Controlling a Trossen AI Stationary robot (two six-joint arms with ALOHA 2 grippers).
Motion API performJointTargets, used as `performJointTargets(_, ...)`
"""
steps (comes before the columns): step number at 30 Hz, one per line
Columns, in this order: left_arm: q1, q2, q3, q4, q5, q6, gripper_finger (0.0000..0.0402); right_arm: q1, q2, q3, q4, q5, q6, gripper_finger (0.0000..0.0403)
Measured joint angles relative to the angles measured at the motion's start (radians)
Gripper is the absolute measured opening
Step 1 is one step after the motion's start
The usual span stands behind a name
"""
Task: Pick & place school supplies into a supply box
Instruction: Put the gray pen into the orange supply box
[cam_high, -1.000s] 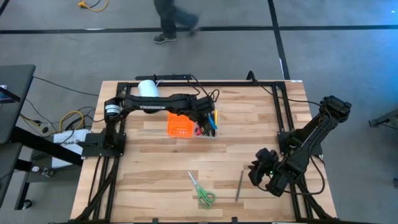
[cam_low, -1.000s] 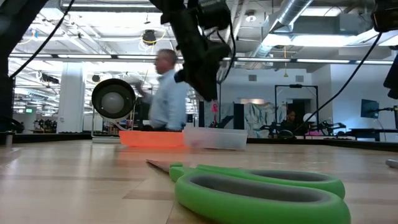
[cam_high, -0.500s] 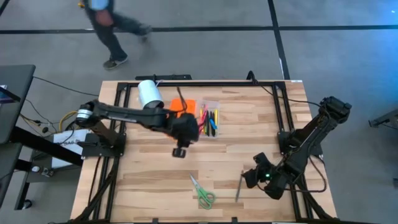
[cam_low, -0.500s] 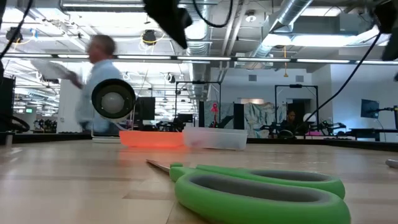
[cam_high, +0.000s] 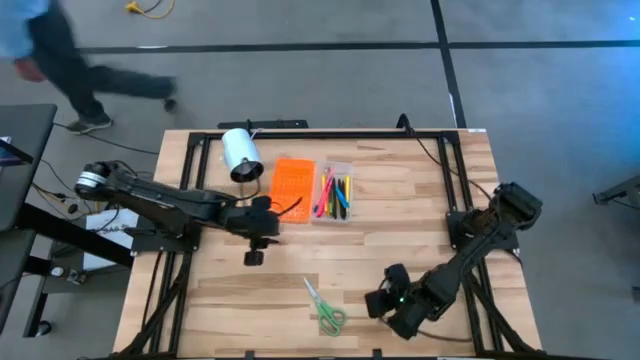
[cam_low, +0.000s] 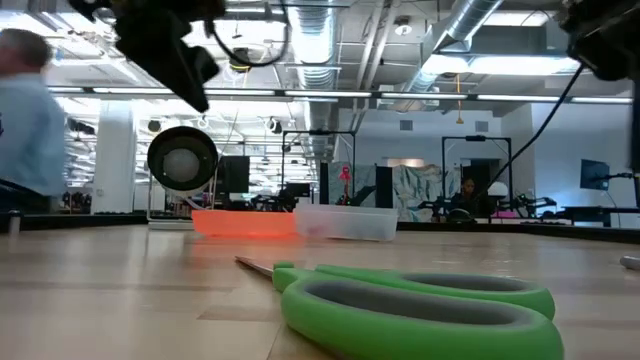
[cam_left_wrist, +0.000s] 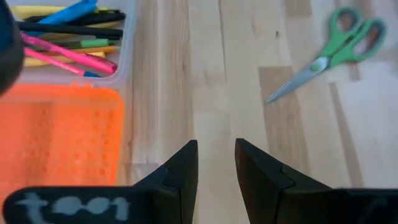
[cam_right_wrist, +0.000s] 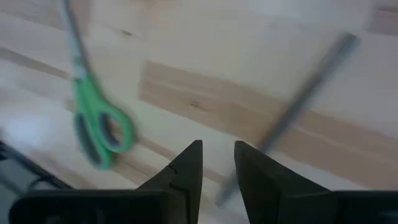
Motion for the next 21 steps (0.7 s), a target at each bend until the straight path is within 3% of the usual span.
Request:
performJointTargets(9, -0.038, -0.240, -0.163, 0.061, -0.153, -0.136, 0.0096, -0.015, 0.060, 0.141, -0.232, -0.159, 0.055, 0.0088)
performJointTargets(21, -0.038, -0.294, -0.166, 0.105, -0.184, -0.143, 0.0096, -0.060, 0.060, 0.139, -0.325, -0.170, 0.056, 0.0088)
